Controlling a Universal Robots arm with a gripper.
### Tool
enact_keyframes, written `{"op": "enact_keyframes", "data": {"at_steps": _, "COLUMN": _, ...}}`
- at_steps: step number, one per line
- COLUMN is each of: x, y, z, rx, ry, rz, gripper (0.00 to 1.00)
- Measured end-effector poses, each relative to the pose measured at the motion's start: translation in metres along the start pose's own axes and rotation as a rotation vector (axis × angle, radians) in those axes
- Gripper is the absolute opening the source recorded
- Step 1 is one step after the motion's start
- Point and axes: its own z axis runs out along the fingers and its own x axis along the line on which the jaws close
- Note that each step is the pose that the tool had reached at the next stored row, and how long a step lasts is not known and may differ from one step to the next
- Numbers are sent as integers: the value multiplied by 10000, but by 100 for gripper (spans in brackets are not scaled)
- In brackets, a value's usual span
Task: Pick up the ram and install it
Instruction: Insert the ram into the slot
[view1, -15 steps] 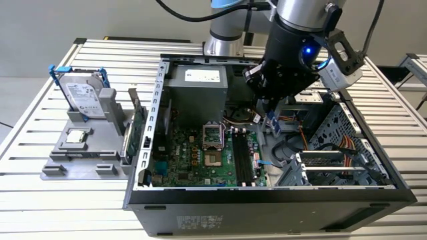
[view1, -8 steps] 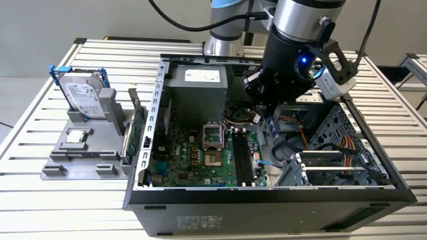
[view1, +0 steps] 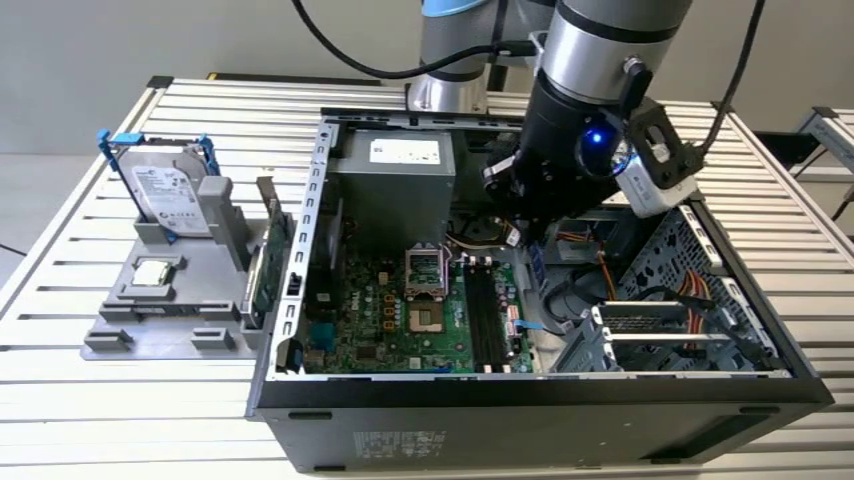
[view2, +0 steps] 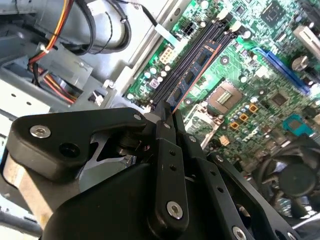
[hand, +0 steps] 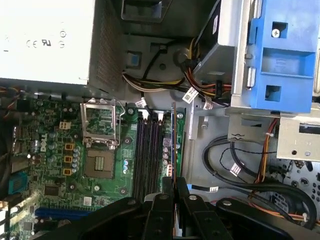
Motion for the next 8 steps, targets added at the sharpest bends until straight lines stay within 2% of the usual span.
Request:
{"op": "enact_keyframes", "data": {"at_steps": 4, "x": 2, "y": -2, "z": 74, "rx": 13, "ry": -20, "rz": 687, "gripper": 0}}
{"op": "enact_keyframes", "data": {"at_steps": 8, "x": 9, "y": -4, "z": 146, "rx": 18, "ry": -27, "rz": 949, "gripper": 0}}
